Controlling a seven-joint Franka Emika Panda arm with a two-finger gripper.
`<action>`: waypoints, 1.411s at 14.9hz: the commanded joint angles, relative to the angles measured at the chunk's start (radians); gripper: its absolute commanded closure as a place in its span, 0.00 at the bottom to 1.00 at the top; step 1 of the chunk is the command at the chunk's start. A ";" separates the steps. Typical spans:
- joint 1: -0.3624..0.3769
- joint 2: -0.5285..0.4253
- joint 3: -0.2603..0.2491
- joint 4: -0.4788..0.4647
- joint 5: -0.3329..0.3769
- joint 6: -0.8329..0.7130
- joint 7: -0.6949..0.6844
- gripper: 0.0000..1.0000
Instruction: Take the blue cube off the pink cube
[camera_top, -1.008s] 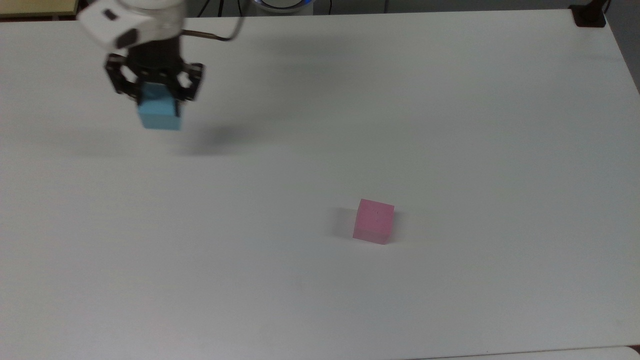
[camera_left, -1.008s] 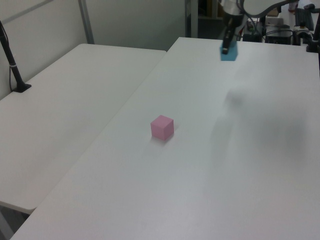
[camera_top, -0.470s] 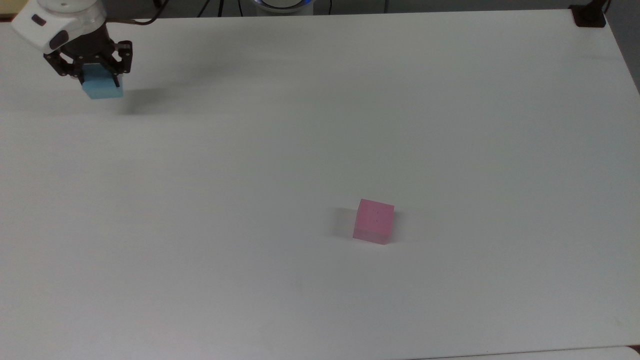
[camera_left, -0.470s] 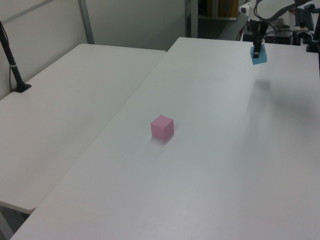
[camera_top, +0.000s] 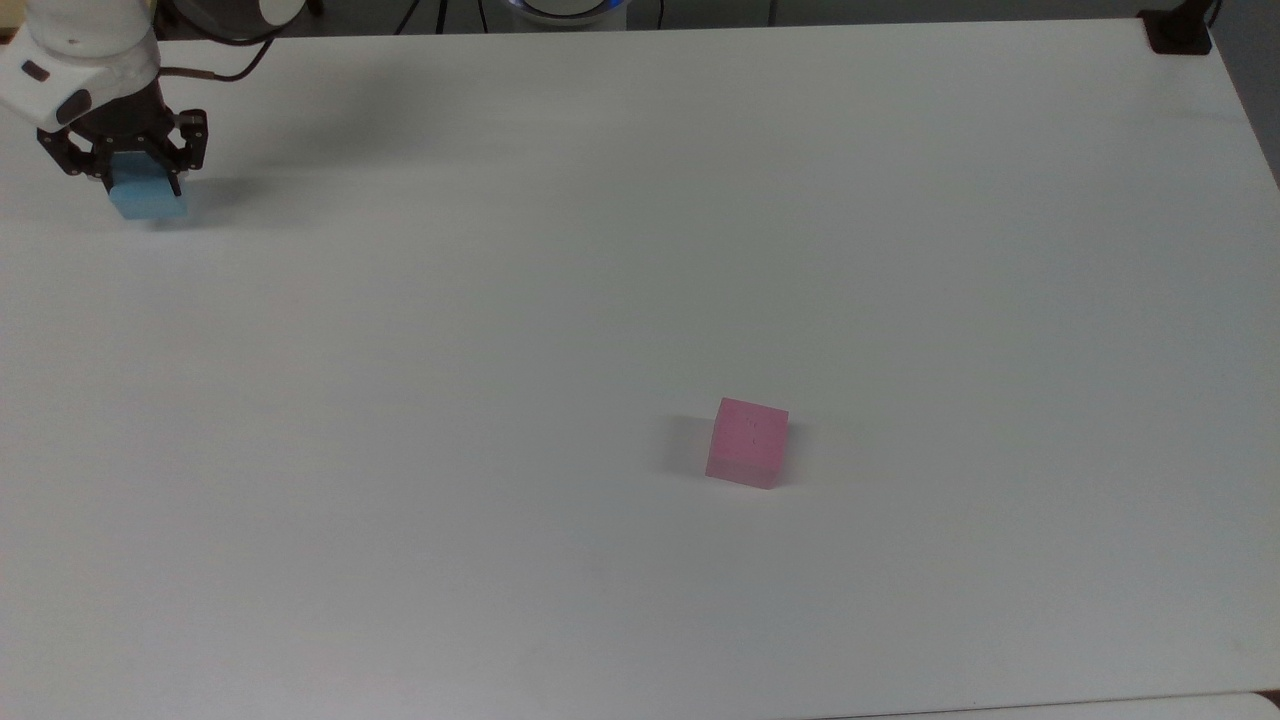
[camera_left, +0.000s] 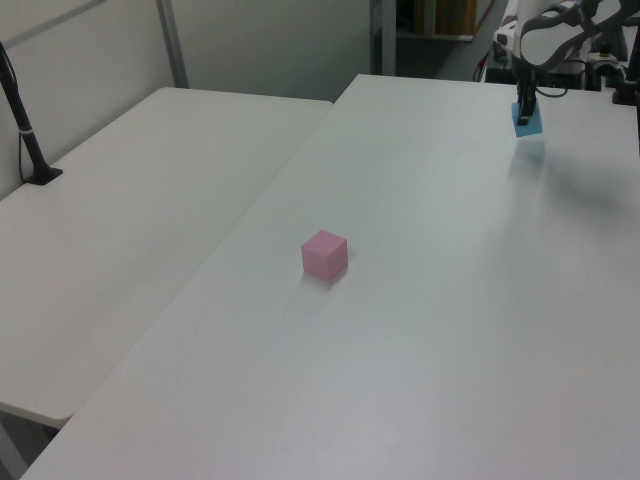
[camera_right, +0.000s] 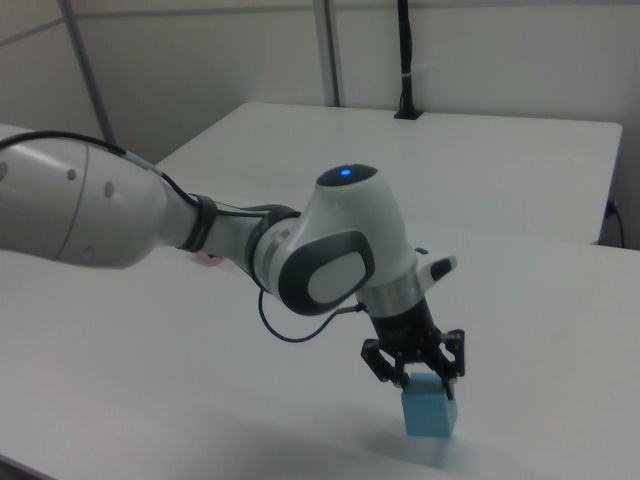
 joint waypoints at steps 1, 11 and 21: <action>0.013 0.043 -0.015 -0.015 0.033 0.055 -0.012 0.47; 0.033 -0.081 -0.007 0.049 0.108 -0.148 0.053 0.00; 0.255 -0.273 0.324 0.325 0.049 -0.807 0.820 0.00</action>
